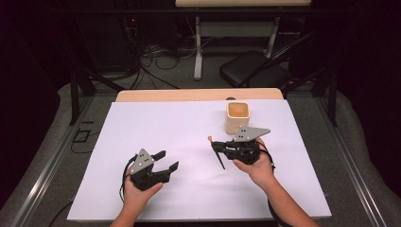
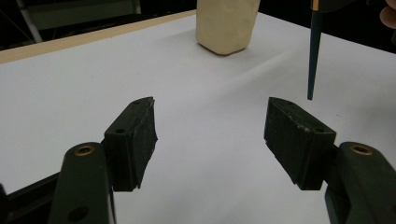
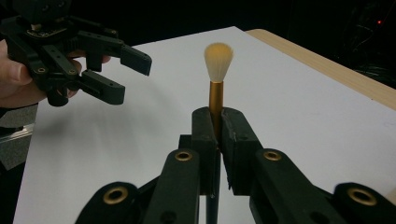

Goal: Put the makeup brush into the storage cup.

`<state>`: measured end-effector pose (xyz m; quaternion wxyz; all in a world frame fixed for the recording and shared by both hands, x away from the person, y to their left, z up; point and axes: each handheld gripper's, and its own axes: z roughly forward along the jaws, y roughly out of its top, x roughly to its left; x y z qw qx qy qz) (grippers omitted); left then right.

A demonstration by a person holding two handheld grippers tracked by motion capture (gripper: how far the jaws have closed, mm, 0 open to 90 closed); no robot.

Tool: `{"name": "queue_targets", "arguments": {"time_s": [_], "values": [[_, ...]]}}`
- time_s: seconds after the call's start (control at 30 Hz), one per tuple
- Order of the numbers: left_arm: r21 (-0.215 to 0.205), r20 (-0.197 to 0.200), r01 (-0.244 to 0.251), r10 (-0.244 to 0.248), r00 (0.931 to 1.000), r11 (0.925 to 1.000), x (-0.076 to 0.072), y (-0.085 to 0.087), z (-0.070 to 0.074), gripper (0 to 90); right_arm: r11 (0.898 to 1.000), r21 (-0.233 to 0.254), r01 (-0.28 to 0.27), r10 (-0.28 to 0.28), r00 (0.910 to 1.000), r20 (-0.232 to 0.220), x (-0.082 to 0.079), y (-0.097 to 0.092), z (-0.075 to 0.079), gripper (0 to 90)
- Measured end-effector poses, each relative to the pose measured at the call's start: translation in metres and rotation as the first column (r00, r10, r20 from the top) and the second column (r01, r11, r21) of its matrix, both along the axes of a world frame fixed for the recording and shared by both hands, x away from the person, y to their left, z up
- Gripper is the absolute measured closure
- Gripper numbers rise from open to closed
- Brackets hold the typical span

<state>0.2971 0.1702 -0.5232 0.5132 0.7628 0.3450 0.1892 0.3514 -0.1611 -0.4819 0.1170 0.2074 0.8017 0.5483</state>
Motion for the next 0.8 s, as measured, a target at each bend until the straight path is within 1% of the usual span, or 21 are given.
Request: {"name": "queue_targets", "arguments": {"time_s": [0.13, 0.2, 0.23, 0.3, 0.4, 0.5, 0.53, 0.57, 0.6, 0.63, 0.7, 0.8], "values": [[0.005, 0.000, 0.006, -0.006, 1.0000, 1.0000, 0.000, -0.002, 0.001, 34.0, 1.000, 0.009, 0.003, -0.004, 1.0000, 0.005, -0.002, 0.001, -0.001, 83.7], [0.007, -0.004, 0.016, -0.016, 0.9999, 0.9998, -0.001, -0.006, 0.001, 34.2, 1.000, 0.020, 0.008, -0.008, 0.9999, 0.008, -0.003, 0.001, -0.001, 83.7], [0.001, -0.006, 0.020, -0.020, 0.9998, 0.9998, -0.001, -0.008, 0.002, 34.3, 1.000, 0.026, 0.011, -0.011, 0.9999, 0.010, -0.003, 0.000, -0.001, 83.7], [0.007, -0.008, 0.030, -0.030, 0.9995, 0.9995, -0.002, -0.010, 0.003, 34.3, 0.999, 0.042, 0.014, -0.014, 0.9999, 0.010, -0.004, 0.000, -0.002, 83.7], [0.004, -0.013, 0.035, -0.035, 0.9993, 0.9994, -0.002, -0.013, 0.003, 34.5, 0.999, 0.050, 0.016, -0.017, 0.9998, 0.011, -0.005, -0.001, -0.002, 83.8], [-0.014, -0.023, 0.047, -0.047, 0.9986, 0.9988, -0.001, -0.017, 0.005, 35.3, 0.997, 0.070, 0.016, -0.017, 0.9998, 0.010, -0.007, -0.002, -0.002, 83.7], [-0.014, -0.023, 0.047, -0.047, 0.9986, 0.9988, -0.001, -0.017, 0.005, 35.4, 0.997, 0.076, 0.018, -0.019, 0.9998, 0.011, -0.007, -0.002, -0.002, 83.7], [-0.027, -0.026, 0.054, -0.054, 0.9982, 0.9982, -0.001, -0.019, 0.006, 35.4, 0.997, 0.078, 0.019, -0.020, 0.9997, 0.013, -0.007, -0.002, -0.002, 83.7], [-0.027, -0.026, 0.054, -0.054, 0.9982, 0.9982, -0.001, -0.019, 0.006, 35.6, 0.997, 0.078, 0.019, -0.020, 0.9997, 0.013, -0.007, -0.002, -0.002, 83.7], [-0.031, -0.029, 0.057, -0.058, 0.9979, 0.9979, -0.001, -0.020, 0.007, 35.8, 0.996, 0.089, 0.024, -0.025, 0.9996, 0.014, -0.007, -0.002, -0.002, 83.7], [-0.018, -0.027, 0.069, -0.069, 0.9972, 0.9975, 0.000, -0.025, 0.008, 36.1, 0.995, 0.092, 0.028, -0.029, 0.9995, 0.012, -0.008, -0.003, -0.002, 83.7], [-0.016, -0.026, 0.077, -0.078, 0.9966, 0.9969, -0.001, -0.030, 0.009, 36.3, 0.994, 0.105, 0.034, -0.035, 0.9993, 0.010, -0.009, -0.003, -0.001, 83.8]]}}
